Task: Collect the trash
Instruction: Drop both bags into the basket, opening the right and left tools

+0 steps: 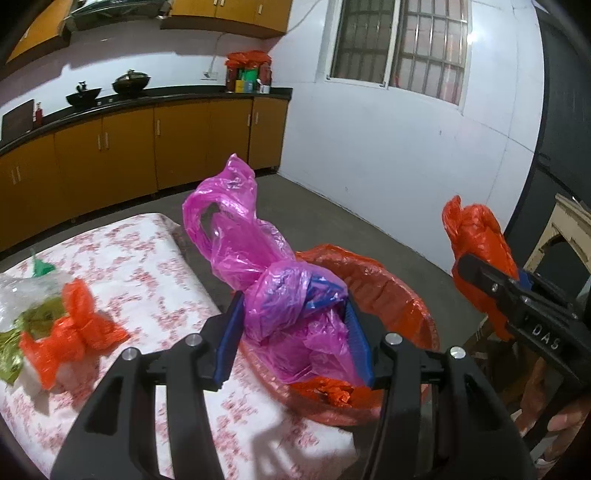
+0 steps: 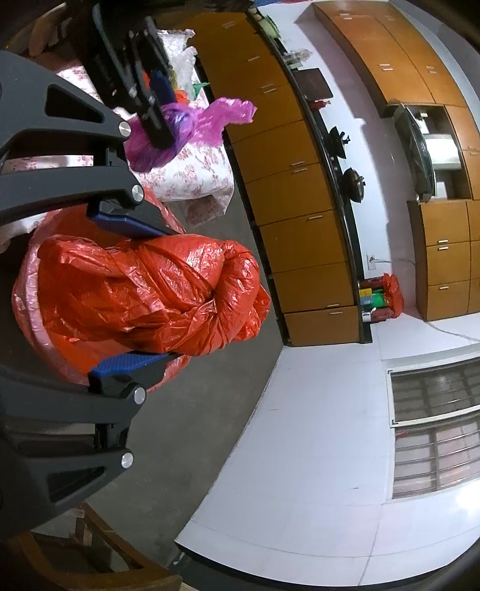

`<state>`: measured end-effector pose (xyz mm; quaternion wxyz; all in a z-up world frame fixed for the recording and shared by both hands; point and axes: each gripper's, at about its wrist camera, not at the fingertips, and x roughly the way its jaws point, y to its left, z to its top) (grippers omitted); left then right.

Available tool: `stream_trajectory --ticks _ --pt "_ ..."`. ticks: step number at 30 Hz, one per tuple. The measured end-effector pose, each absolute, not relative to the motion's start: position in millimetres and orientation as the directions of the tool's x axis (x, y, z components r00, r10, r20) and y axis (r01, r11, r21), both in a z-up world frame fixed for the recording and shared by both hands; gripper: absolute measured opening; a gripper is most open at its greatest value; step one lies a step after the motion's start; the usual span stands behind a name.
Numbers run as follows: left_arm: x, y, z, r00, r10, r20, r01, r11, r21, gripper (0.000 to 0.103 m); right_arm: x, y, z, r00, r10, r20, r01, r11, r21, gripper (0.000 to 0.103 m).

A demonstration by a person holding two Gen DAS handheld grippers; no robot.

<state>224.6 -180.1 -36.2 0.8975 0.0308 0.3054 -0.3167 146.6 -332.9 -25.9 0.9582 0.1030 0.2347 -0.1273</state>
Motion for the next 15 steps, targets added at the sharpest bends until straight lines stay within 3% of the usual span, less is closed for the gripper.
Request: stream_trajectory --ticks 11,15 --pt "250 -216 -65 0.551 -0.569 -0.611 0.626 0.766 -0.149 0.055 165 -360 -38 0.858 -0.146 -0.493 0.29 0.929 0.229 0.054" --pt "256 -220 -74 0.535 -0.564 -0.629 0.629 0.763 -0.149 0.062 168 -368 -43 0.856 -0.13 -0.501 0.294 0.919 0.263 0.066"
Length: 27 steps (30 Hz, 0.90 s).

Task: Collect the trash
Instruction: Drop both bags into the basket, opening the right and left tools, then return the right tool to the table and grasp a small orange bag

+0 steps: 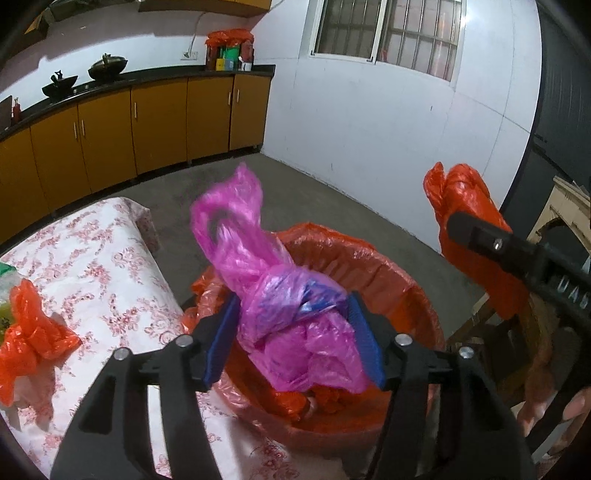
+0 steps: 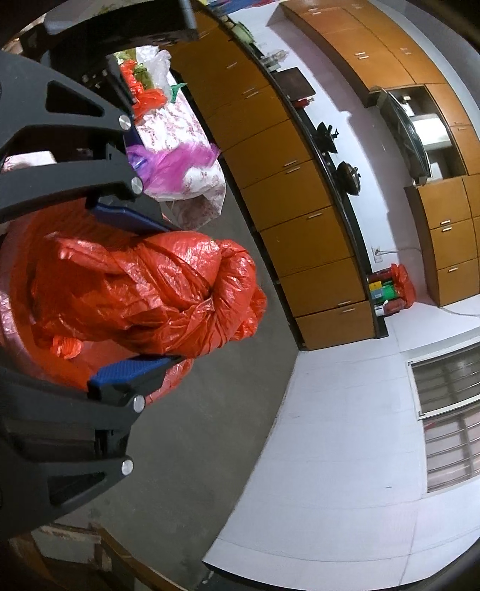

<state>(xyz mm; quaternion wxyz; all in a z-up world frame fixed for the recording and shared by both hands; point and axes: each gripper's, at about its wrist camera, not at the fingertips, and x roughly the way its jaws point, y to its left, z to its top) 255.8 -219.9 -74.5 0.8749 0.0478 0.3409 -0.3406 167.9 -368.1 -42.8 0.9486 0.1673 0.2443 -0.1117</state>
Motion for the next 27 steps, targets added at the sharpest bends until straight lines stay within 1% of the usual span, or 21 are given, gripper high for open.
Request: stream_trajectory --ticks 1,2,3,8,9,12,16,20,27 --pt "257 -219 -77 0.534 -0.56 -0.634 0.627 0.765 -0.148 0.065 167 -367 -43 0.856 -0.129 -0.5 0.297 0.915 0.272 0.069" --pt "257 -217 -81 0.533 -0.556 -0.637 0.623 0.768 -0.148 0.067 165 -369 -44 0.859 -0.126 -0.497 0.298 0.912 0.283 0.075" --pt "258 -216 -82 0.535 -0.552 -0.64 0.618 0.772 -0.149 0.069 164 -369 -44 0.86 -0.125 -0.494 0.297 0.911 0.287 0.077" --pt "260 -198 -91 0.552 -0.515 -0.656 0.579 0.803 -0.143 0.071 162 -368 -46 0.849 -0.153 -0.505 0.319 0.911 0.26 0.078" --pt "260 -191 -92 0.568 -0.5 -0.654 0.562 0.816 -0.136 0.073 160 -367 -45 0.846 -0.168 -0.506 0.328 0.912 0.245 0.079" --pt "256 -171 -88 0.631 -0.443 -0.637 0.502 0.859 -0.1 0.083 155 -361 -44 0.834 -0.241 -0.497 0.366 0.915 0.171 0.087" --pt "251 -145 -84 0.689 -0.376 -0.62 0.431 0.9 -0.067 0.085 154 -349 -41 0.823 -0.283 -0.493 0.378 0.92 0.102 0.091" --pt "243 -117 -82 0.731 -0.312 -0.607 0.372 0.928 -0.03 0.087 160 -337 -38 0.819 -0.276 -0.504 0.356 0.932 0.068 0.092" --pt "223 -56 -75 0.791 -0.202 -0.577 0.251 0.968 0.005 0.087 167 -310 -32 0.845 -0.216 -0.488 0.288 0.955 0.075 0.092"
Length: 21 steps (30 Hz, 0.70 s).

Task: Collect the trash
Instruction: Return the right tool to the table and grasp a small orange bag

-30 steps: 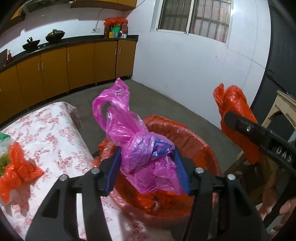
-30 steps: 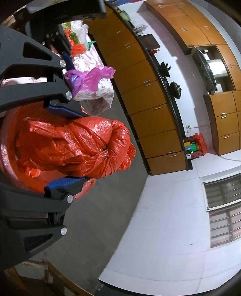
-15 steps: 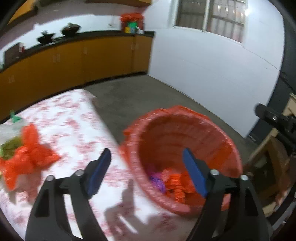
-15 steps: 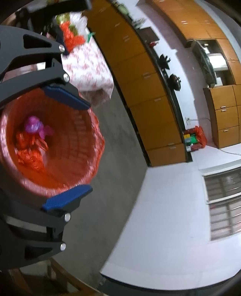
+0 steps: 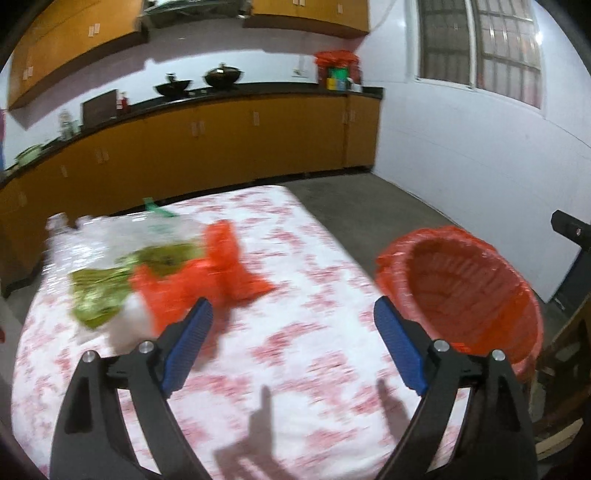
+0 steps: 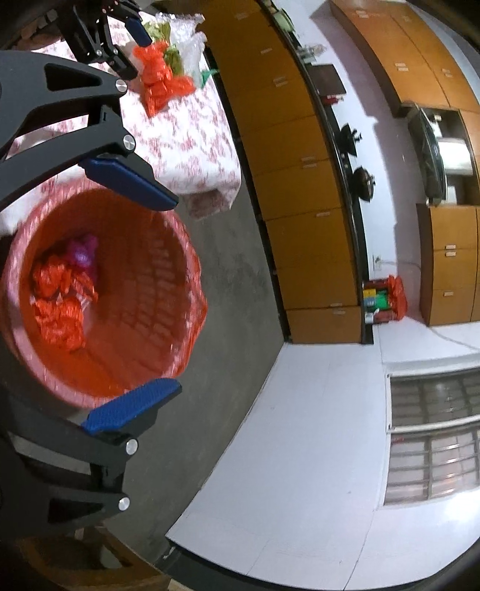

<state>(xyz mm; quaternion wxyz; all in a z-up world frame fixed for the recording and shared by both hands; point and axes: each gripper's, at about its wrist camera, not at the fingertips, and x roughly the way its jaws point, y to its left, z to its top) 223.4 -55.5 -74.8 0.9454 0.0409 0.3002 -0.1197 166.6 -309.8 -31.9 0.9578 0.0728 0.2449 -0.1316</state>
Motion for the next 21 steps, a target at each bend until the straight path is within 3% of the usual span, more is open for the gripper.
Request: stream_trajectory --ticks 10,21 --pt "196 44 -67 0.858 0.009 -0.514 0.04 0.996 0.085 0.09 194 -233 -31 0.871 -0.087 -0.483 0.115 0.993 0.029 0.092" --pt "191 133 -69 0.848 0.158 -0.505 -0.164 0.986 0.032 0.091 242 -134 -45 0.854 0.049 -0.519 -0.042 0.999 0.024 0.086"
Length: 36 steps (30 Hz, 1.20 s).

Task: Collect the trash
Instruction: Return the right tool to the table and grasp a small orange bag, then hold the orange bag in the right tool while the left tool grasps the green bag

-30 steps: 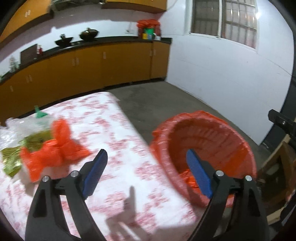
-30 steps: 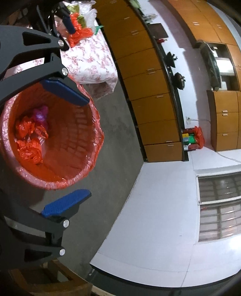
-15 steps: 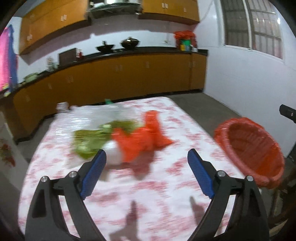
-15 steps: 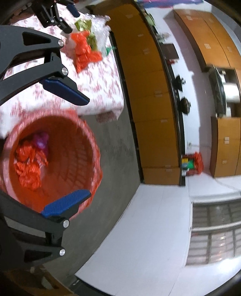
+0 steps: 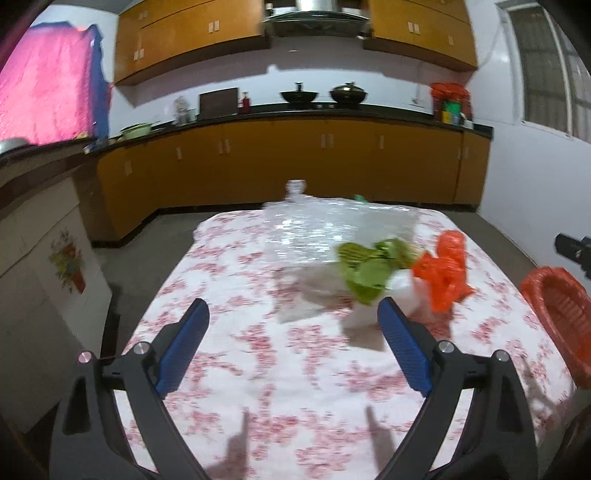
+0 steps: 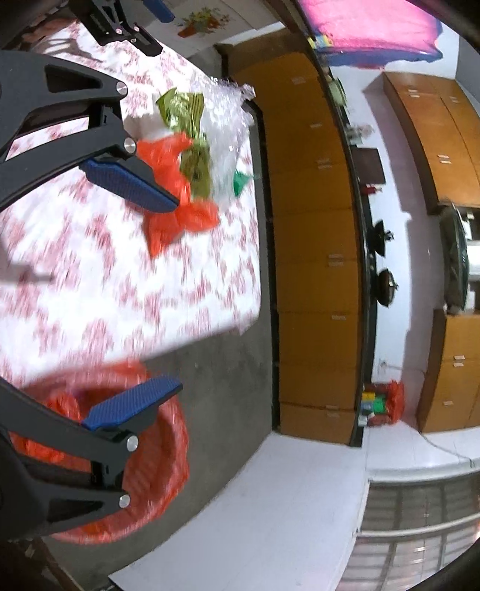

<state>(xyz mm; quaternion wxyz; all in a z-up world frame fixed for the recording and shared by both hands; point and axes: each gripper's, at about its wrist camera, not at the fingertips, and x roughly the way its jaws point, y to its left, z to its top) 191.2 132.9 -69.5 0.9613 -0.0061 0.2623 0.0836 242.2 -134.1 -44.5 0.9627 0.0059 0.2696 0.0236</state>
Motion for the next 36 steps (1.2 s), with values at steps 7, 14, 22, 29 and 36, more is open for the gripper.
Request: stream_trajectory --ticks 7,14,22,29,36 --pt "191 167 -73 0.831 0.181 -0.526 -0.236 0.971 -0.038 0.091 286 -77 -68 0.807 0.087 -0.584 -0.071 0.996 0.05 0.076" --pt "189 193 -73 0.824 0.197 -0.531 -0.276 0.958 -0.073 0.091 319 -42 -89 0.771 0.06 -0.634 -0.044 0.998 0.041 0.074" --pt "193 200 -76 0.823 0.192 -0.535 -0.272 0.959 -0.075 0.091 319 -43 -118 0.714 0.046 -0.699 -0.049 0.999 0.016 0.055" --pt "198 193 -75 0.827 0.167 -0.536 -0.247 0.966 -0.08 0.091 313 -48 -126 0.681 0.088 -0.727 -0.095 0.995 0.031 0.029" --pt "205 180 -68 0.837 0.132 -0.531 -0.209 0.974 -0.087 0.091 297 -65 -115 0.703 0.115 -0.702 -0.112 0.992 0.051 0.021"
